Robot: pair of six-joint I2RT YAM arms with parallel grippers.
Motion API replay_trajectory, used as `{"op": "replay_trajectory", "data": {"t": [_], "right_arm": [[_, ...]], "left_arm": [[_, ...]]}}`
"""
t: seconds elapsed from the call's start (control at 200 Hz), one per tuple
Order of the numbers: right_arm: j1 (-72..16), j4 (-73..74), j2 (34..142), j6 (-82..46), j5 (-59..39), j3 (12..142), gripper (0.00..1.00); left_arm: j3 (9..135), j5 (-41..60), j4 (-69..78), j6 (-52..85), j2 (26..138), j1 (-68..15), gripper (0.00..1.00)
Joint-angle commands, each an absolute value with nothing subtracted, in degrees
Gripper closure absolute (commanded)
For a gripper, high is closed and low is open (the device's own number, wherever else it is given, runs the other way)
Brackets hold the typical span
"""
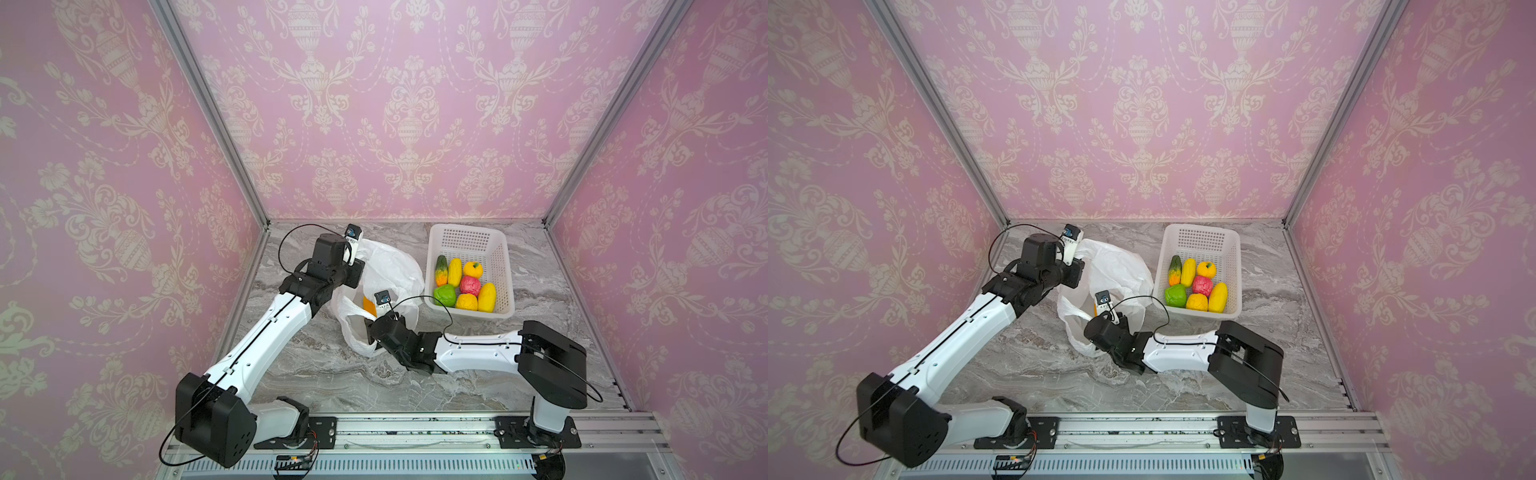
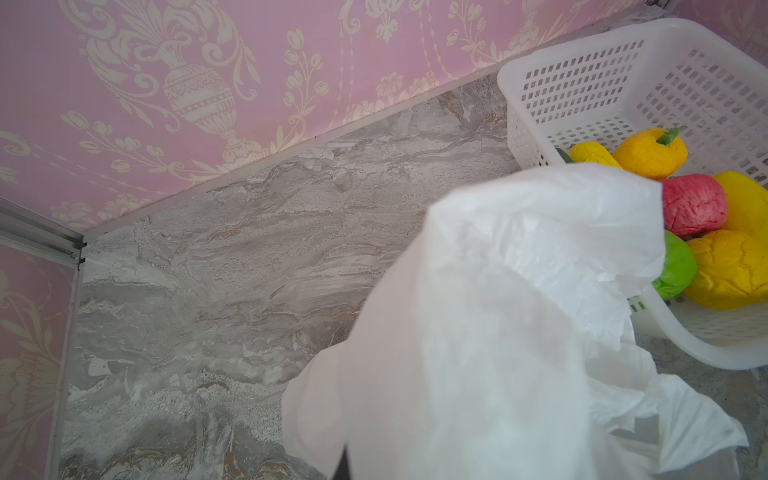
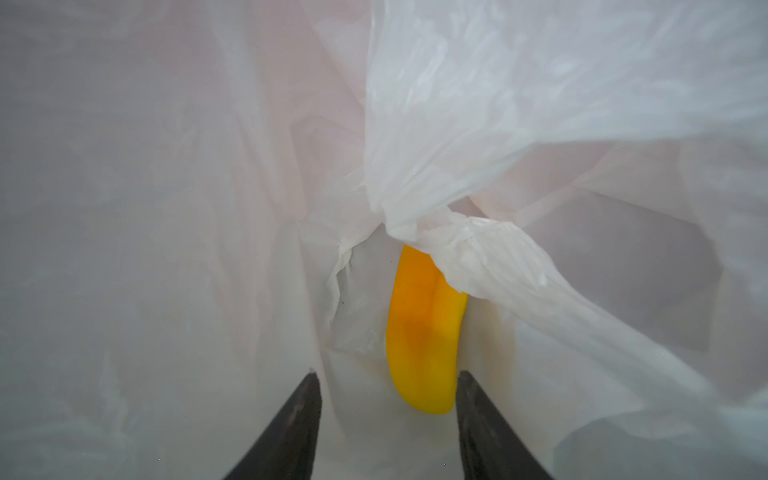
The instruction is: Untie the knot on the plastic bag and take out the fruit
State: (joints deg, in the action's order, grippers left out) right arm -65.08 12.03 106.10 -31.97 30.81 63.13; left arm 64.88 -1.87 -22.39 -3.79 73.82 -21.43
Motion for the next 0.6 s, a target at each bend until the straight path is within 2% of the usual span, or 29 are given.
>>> {"op": "replay_trajectory", "data": {"t": [0.0, 0.085, 0.21, 0.595], "right_arm": [[-62.9, 7.9, 109.8, -33.9, 31.6, 66.3, 0.46], [-62.0, 5.6, 112.2, -35.7, 31.4, 69.5, 0.46], [-61.3, 4.5, 115.2, -34.6, 33.9, 72.7, 0.32], [-58.9, -4.6, 125.7, -32.6, 32.3, 85.9, 0.27]], "left_arm": [[66.1, -1.1, -23.1, -3.6, 72.2, -21.2, 1.0], [66.1, -0.7, -23.0, -3.4, 72.2, -21.2, 1.0], [66.1, -0.7, -23.0, -3.4, 72.1, -21.2, 1.0], [66.2, -0.3, -23.1, -3.4, 72.0, -21.2, 1.0]]}}
